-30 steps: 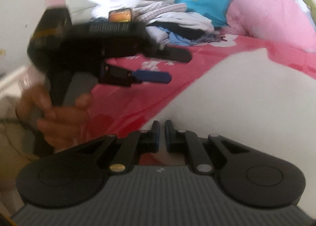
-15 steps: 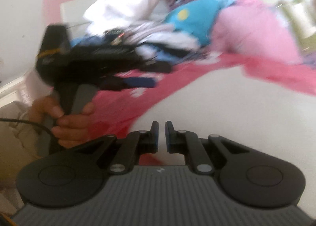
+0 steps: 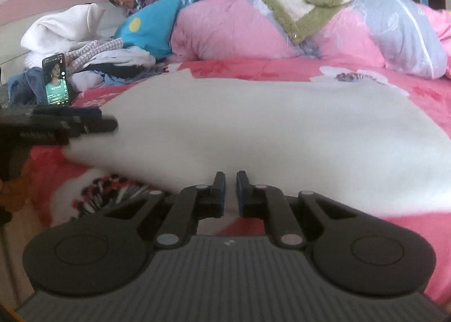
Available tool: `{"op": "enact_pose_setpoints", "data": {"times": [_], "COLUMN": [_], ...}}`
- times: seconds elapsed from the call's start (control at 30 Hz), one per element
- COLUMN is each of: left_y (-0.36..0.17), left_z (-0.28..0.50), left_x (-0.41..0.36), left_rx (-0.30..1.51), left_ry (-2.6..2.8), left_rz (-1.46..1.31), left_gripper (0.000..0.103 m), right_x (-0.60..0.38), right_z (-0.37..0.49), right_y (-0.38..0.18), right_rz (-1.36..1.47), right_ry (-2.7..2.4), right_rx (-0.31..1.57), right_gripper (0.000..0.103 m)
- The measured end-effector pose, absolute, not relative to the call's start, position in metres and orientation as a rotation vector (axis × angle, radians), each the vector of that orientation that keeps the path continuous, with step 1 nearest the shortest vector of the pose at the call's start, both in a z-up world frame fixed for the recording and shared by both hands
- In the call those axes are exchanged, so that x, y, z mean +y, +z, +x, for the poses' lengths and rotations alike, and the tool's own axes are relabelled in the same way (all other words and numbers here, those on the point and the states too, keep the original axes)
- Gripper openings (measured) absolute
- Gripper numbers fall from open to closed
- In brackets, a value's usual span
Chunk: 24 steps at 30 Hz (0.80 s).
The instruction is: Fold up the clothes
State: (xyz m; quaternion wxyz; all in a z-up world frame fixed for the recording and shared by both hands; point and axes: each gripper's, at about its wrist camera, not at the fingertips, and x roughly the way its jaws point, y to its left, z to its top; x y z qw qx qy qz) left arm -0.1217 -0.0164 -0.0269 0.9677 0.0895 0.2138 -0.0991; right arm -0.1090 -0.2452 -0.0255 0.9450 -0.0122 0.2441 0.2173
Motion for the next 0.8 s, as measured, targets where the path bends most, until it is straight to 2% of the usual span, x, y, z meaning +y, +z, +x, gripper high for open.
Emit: {"op": "enact_pose_setpoints", "data": {"times": [0.27, 0.47, 0.57, 0.67, 0.8], "left_y": [-0.019, 0.0, -0.013, -0.025, -0.04], "left_z": [-0.125, -0.131, -0.122, -0.12, -0.12], "left_x": [-0.018, -0.034, -0.051, -0.056, -0.056], "left_rx": [0.421, 0.335, 0.385, 0.391, 0.376], "left_ry": [-0.184, -0.22, -0.241, -0.243, -0.237], "left_rz": [0.168, 0.179, 0.192, 0.184, 0.16], "left_gripper": [0.073, 0.074, 0.074, 0.077, 0.079], "right_x": [-0.249, -0.252, -0.251, -0.249, -0.253], "right_z": [-0.112, -0.121, -0.126, -0.119, -0.118], "right_y": [-0.024, -0.003, 0.002, -0.015, -0.028], "right_rz": [-0.01, 0.018, -0.015, -0.048, -0.035], "right_ry": [0.444, 0.444, 0.437, 0.424, 0.432], "right_rx": [0.497, 0.459, 0.415, 0.488, 0.466], "right_gripper": [0.008, 0.008, 0.009, 0.017, 0.017]}}
